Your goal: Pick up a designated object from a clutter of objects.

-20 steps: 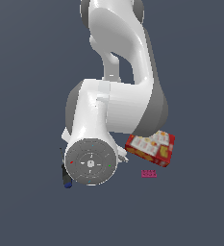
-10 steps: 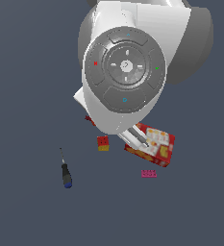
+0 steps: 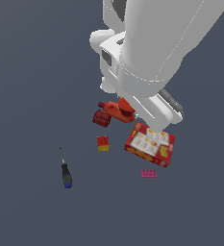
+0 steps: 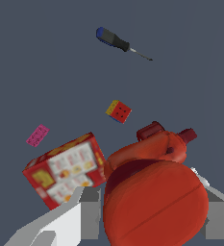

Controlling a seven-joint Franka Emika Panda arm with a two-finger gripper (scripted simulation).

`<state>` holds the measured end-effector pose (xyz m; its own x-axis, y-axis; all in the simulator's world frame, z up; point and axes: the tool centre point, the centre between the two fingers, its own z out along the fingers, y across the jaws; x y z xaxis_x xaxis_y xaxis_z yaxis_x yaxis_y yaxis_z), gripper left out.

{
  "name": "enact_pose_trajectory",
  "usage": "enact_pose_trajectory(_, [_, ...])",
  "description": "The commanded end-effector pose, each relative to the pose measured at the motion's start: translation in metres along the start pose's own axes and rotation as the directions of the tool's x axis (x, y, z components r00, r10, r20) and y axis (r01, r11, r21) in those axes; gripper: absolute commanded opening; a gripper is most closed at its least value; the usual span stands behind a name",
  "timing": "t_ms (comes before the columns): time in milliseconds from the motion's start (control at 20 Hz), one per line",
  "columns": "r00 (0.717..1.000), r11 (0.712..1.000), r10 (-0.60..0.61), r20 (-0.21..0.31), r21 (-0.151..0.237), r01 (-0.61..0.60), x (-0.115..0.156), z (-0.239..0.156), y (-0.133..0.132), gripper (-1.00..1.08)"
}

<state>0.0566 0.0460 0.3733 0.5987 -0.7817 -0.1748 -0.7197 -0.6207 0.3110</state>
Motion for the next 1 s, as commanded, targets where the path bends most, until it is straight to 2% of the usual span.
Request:
enact_pose_trajectory(0, [0.999,0.999,0.040,-0.025,0.027,-0.039,-0.013,-0.016,-0.001,-1.00])
enact_pose_trajectory(500, [0.987,0.988,0.138,-0.082,0.086,-0.131,-0.045,-0.050,-0.007,-1.00])
enact_pose_trajectory(950, [0.983,0.984,0.157,-0.094,0.096,-0.148,-0.052,-0.057,-0.009,-1.00])
